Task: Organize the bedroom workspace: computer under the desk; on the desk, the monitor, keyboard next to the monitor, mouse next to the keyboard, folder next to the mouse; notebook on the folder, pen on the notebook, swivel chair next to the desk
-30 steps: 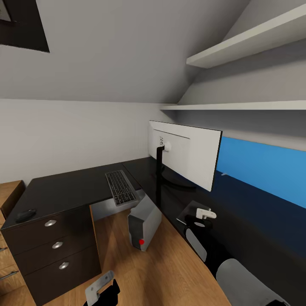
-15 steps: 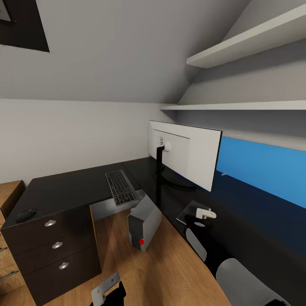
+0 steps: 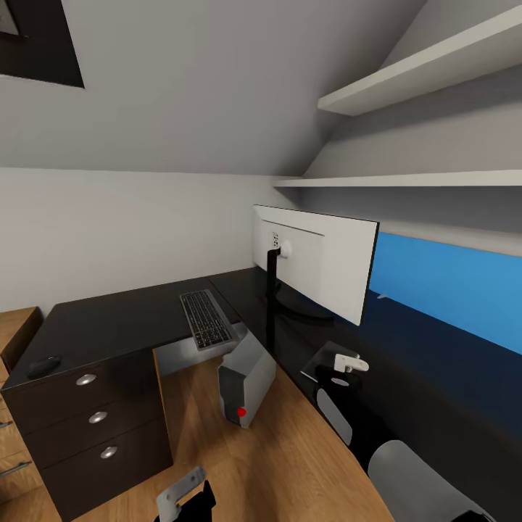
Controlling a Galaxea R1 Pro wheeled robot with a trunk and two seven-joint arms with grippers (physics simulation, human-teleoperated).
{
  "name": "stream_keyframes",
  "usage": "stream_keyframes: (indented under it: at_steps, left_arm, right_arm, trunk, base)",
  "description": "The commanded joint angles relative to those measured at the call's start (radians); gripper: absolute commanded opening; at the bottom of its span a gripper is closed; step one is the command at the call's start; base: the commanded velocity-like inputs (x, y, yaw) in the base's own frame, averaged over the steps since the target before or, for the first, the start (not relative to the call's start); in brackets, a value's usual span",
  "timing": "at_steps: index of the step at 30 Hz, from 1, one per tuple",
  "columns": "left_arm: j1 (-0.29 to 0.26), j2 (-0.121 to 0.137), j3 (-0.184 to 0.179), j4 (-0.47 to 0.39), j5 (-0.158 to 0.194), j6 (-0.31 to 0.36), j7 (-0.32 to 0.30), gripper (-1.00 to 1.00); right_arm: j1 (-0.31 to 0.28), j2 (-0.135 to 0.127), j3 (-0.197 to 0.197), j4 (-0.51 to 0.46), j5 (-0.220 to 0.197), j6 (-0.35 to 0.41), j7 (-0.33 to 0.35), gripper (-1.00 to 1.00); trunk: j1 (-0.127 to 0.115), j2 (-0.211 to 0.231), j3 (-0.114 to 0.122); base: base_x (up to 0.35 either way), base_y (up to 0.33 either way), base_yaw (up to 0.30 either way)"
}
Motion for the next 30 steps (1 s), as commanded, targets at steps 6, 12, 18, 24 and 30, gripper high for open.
stream_keyframes:
  at_steps: [6,12,18,24,30]
  left_arm:
    - [0.0,0.003,0.0,0.001,0.001,0.009,0.002,1.0]
    - [0.0,0.003,-0.001,0.002,0.002,0.009,0.001,1.0]
    - [0.0,0.002,-0.001,0.002,0.002,0.009,0.001,1.0]
    - [0.0,0.002,-0.001,0.003,0.002,0.009,0.0,1.0]
    - [0.0,0.002,-0.002,0.003,0.003,0.009,-0.001,1.0]
  right_arm:
    - [0.0,0.0,0.005,0.043,-0.022,0.004,-0.005,1.0]
    - [0.0,0.0,0.006,0.043,-0.022,0.003,-0.005,1.0]
    - [0.0,0.0,0.006,0.043,-0.022,0.003,-0.005,1.0]
    - [0.0,0.001,0.008,0.043,-0.022,0.001,-0.005,1.0]
    - [0.0,0.001,0.008,0.043,-0.022,0.0,-0.005,1.0]
  trunk:
    - [0.0,0.0,-0.001]
    - [0.0,0.0,-0.001]
    - [0.0,0.0,-0.001]
    - [0.0,0.0,-0.001]
    - [0.0,0.0,-0.001]
  base:
    - [-0.044,0.017,0.0]
    - [-0.148,0.106,0.0]
    - [-0.033,0.027,0.0]
    - [-0.01,0.014,0.0]
    - [-0.113,0.11,0.0]
